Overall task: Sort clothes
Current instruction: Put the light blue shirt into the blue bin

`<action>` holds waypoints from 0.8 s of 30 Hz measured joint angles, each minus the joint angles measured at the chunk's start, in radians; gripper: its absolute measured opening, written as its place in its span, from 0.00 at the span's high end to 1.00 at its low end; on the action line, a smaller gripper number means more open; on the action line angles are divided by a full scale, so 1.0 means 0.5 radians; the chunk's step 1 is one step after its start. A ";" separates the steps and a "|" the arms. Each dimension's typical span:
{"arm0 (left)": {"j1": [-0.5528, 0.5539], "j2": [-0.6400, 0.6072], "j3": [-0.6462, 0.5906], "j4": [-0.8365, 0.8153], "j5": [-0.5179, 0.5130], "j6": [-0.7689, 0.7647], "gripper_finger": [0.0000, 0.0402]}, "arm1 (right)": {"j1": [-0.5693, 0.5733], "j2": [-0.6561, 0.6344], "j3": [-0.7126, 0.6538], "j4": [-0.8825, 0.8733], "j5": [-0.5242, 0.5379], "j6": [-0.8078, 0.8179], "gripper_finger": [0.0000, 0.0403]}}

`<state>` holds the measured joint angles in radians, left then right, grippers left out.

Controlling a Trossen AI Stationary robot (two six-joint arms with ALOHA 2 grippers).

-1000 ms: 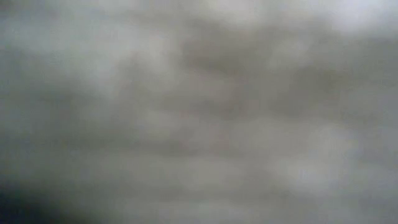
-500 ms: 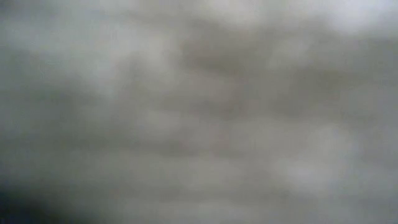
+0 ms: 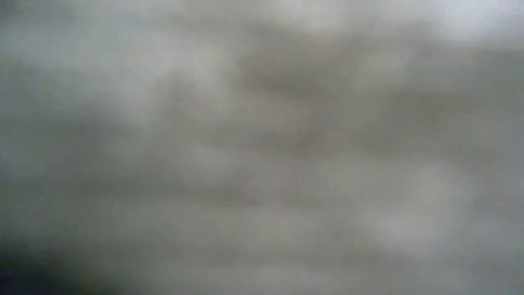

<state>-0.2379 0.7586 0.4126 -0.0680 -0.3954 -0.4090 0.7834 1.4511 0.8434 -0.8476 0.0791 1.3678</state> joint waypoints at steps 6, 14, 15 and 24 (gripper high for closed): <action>0.000 0.000 0.000 0.051 0.000 -0.080 0.76 | -0.060 -0.143 0.344 -0.429 0.286 -0.075 0.97; 0.000 0.000 0.000 0.054 -0.001 -0.080 0.76 | -0.187 -0.273 1.044 -0.871 1.045 -0.553 0.99; 0.000 0.000 0.000 0.055 -0.001 -0.080 0.76 | -0.224 -0.273 1.134 -0.871 1.115 -0.673 0.99; 0.002 0.000 0.000 0.055 -0.003 -0.087 0.76 | -0.776 -0.255 1.739 -0.336 1.355 -2.006 0.99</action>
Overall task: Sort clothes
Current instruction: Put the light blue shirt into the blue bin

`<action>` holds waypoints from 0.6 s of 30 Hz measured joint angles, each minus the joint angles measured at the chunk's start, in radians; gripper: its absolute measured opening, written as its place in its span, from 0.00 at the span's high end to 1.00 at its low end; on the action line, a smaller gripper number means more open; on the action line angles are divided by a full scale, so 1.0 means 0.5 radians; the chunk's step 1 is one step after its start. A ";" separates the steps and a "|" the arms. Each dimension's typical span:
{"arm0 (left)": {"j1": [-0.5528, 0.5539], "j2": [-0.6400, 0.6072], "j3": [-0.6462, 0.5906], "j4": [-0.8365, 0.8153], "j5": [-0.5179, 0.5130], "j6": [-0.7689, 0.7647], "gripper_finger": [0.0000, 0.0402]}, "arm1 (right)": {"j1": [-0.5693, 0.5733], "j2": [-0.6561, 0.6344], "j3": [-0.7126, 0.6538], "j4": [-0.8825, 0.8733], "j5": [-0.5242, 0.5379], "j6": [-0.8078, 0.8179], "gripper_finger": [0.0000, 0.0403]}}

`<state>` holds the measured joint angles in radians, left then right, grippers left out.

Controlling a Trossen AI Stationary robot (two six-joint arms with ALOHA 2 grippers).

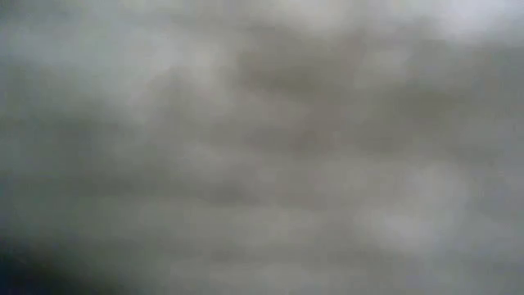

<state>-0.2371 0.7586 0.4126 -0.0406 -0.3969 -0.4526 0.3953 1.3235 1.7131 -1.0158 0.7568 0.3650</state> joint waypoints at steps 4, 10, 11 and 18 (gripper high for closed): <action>0.024 0.000 0.000 0.062 -0.028 0.058 0.76 | -0.284 0.000 0.122 0.587 -0.135 -0.687 0.99; 0.056 -0.001 0.000 0.135 -0.037 0.102 0.76 | -0.680 0.001 0.146 1.634 -0.460 -1.438 0.99; 0.056 -0.001 0.000 0.133 -0.037 0.102 0.76 | -0.753 0.014 0.150 1.795 -0.517 -1.497 0.99; 0.056 -0.001 0.000 0.137 -0.038 0.102 0.76 | -1.258 0.178 0.153 2.630 -0.935 -1.559 0.99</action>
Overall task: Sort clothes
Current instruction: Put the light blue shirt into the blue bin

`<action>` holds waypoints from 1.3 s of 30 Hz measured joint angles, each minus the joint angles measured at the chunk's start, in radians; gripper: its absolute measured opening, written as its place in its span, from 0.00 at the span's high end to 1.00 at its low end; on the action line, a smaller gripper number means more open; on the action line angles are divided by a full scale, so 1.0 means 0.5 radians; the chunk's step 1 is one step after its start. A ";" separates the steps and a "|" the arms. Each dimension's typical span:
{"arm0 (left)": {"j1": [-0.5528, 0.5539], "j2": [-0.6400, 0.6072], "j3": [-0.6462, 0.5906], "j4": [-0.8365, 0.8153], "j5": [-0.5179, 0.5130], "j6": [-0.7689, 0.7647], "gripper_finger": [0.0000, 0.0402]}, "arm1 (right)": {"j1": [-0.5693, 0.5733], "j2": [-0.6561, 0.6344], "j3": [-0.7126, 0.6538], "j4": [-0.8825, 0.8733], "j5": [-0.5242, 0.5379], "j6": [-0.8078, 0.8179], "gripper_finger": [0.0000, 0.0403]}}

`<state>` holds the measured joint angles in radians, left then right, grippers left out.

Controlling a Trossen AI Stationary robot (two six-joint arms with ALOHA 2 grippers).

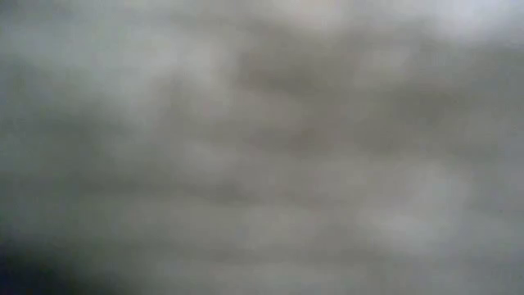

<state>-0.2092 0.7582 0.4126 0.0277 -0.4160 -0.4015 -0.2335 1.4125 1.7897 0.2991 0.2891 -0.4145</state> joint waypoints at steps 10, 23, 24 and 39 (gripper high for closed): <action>0.000 0.001 0.000 0.005 -0.005 0.000 0.76 | -0.406 0.576 0.472 0.123 -0.563 0.724 0.99; 0.000 0.003 0.000 -0.086 -0.009 -0.053 0.76 | -0.594 0.817 1.030 -1.304 -0.445 0.681 0.99; 0.000 0.003 0.000 -0.095 -0.008 -0.057 0.76 | -0.608 0.803 1.032 -1.496 -0.446 0.726 0.99; 0.000 0.003 0.000 -0.075 -0.011 -0.104 0.76 | -0.459 1.360 1.015 -2.555 -1.010 1.113 0.99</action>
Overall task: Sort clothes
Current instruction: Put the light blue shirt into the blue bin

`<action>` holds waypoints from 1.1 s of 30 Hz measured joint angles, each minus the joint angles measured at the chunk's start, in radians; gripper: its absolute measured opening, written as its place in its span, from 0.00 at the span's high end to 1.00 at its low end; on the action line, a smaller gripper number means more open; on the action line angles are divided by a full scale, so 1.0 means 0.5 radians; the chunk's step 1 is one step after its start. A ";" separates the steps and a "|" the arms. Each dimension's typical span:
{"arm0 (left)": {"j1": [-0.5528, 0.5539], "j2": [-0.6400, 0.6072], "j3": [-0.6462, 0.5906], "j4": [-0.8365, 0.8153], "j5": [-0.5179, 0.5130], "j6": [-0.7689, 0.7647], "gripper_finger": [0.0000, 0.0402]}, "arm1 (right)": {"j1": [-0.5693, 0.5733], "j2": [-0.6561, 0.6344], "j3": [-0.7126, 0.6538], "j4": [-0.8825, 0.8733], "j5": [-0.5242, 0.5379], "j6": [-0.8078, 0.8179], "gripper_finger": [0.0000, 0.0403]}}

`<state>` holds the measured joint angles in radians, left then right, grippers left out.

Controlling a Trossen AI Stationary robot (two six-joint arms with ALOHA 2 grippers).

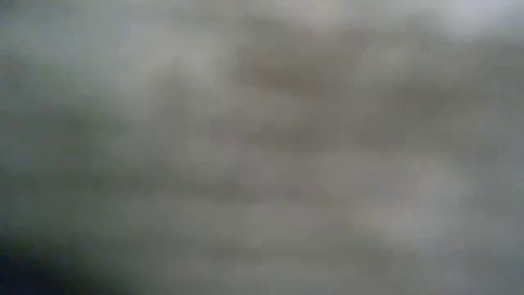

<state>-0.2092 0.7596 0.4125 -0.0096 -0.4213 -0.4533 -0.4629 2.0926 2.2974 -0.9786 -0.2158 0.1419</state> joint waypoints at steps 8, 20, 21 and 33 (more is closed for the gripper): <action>0.000 0.000 -0.001 -0.017 0.000 -0.046 0.76 | -0.060 0.539 -0.001 0.205 0.002 0.034 0.96; 0.000 0.000 -0.001 -0.039 0.000 -0.048 0.76 | -0.137 0.624 -0.002 0.283 -0.213 -0.057 0.63; 0.000 0.000 -0.001 -0.039 0.000 -0.048 0.76 | -0.144 0.584 -0.003 0.280 -0.238 -0.060 0.60; 0.000 0.000 -0.001 -0.052 -0.004 0.012 0.76 | -0.182 -0.067 -0.002 0.071 -0.011 -0.196 0.48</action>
<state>-0.2092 0.7597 0.4118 -0.0355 -0.4235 -0.4471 -0.5536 2.0591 2.2963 -0.9430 -0.2212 0.0440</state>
